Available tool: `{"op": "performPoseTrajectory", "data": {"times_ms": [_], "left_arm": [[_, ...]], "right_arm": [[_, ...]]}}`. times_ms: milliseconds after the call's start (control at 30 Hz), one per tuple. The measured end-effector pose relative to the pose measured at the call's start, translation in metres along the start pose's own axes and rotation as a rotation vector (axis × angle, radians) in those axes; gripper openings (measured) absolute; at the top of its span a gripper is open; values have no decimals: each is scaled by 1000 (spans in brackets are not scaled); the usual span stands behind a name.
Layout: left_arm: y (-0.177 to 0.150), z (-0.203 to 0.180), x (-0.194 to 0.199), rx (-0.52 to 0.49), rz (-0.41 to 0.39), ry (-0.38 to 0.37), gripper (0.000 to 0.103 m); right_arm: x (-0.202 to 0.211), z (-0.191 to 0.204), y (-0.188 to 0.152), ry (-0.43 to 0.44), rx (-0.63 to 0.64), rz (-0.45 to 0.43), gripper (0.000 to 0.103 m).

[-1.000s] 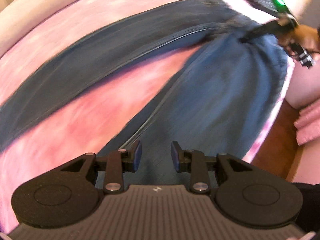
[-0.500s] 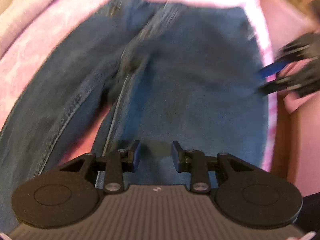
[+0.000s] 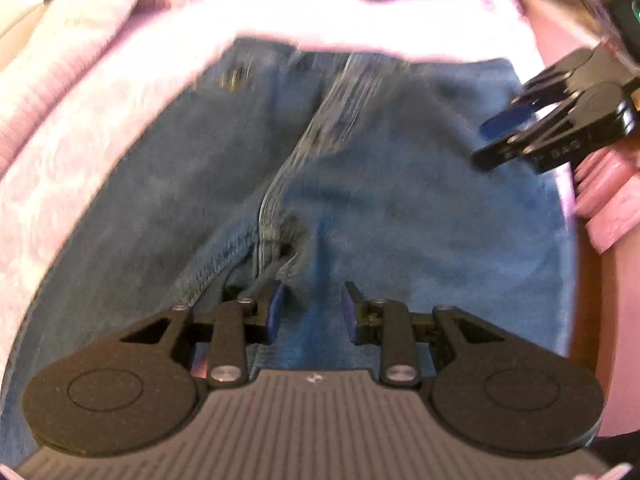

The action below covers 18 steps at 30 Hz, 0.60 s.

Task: Fold clothes

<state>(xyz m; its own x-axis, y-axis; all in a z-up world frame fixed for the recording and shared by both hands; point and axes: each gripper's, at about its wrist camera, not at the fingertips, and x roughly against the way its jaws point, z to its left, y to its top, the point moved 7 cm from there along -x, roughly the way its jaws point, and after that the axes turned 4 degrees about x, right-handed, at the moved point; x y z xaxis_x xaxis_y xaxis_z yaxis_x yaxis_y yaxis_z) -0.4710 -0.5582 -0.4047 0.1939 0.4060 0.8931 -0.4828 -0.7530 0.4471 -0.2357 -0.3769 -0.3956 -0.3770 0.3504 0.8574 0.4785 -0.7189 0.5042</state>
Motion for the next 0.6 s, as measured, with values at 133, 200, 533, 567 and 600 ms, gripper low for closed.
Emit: {"op": "performPoseTrajectory", "data": {"times_ms": [133,200,533,567,600], "left_arm": [[-16,23,-21,101,104,48,33],[-38,38,-9,157,135,82,33],[-196,93,104,426,293,294,32],[-214,96,121,460,306,316,32],[-229,99,136,487,313,333,32]], "right_arm": [[4,-3,3,-27,3,27,44],[13,5,-5,-20,-23,38,45],[63,71,-31,50,-105,76,72],[68,80,-29,58,-91,75,73],[72,88,-27,64,-77,73,73]]}}
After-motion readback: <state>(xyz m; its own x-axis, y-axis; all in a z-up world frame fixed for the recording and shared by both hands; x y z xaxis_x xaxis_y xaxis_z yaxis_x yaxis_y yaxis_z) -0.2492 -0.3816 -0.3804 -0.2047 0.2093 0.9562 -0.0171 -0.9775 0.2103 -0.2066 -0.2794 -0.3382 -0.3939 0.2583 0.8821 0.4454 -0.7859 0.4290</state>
